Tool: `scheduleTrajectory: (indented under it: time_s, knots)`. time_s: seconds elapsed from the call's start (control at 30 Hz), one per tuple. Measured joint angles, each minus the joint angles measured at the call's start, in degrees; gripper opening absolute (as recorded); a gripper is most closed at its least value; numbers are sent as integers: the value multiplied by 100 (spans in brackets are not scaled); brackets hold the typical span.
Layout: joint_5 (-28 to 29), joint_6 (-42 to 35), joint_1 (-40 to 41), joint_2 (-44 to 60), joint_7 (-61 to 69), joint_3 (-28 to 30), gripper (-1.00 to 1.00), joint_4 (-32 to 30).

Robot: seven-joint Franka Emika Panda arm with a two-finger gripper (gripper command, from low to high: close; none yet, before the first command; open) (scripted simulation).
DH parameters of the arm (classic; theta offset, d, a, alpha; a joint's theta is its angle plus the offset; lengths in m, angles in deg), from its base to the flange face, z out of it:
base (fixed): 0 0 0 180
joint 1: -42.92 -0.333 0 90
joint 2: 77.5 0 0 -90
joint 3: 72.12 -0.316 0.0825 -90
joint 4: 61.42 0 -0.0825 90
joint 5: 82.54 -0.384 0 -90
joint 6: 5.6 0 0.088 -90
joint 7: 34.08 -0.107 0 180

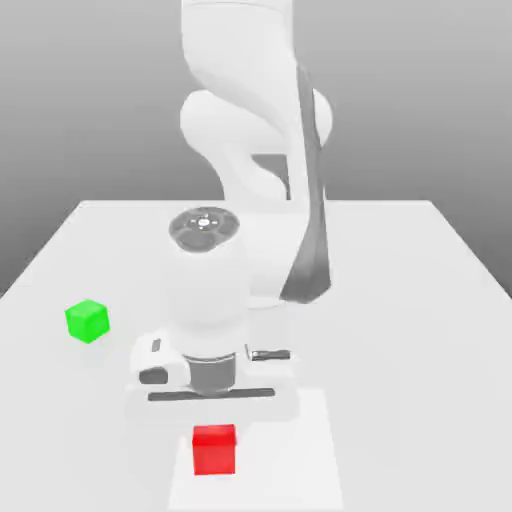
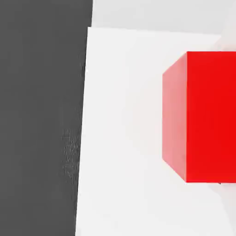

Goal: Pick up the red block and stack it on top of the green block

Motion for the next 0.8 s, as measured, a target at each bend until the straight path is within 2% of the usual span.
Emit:
scheduleTrajectory:
  time_s: [0.13,0.23,0.8]
  knots:
    - [226,-645,-67,-763,-167,115,-100,-116]
    - [312,-848,168,-1141,-629,393,-100,-292]
    - [1320,-1141,3004,-2697,-4694,1516,-100,-1508]
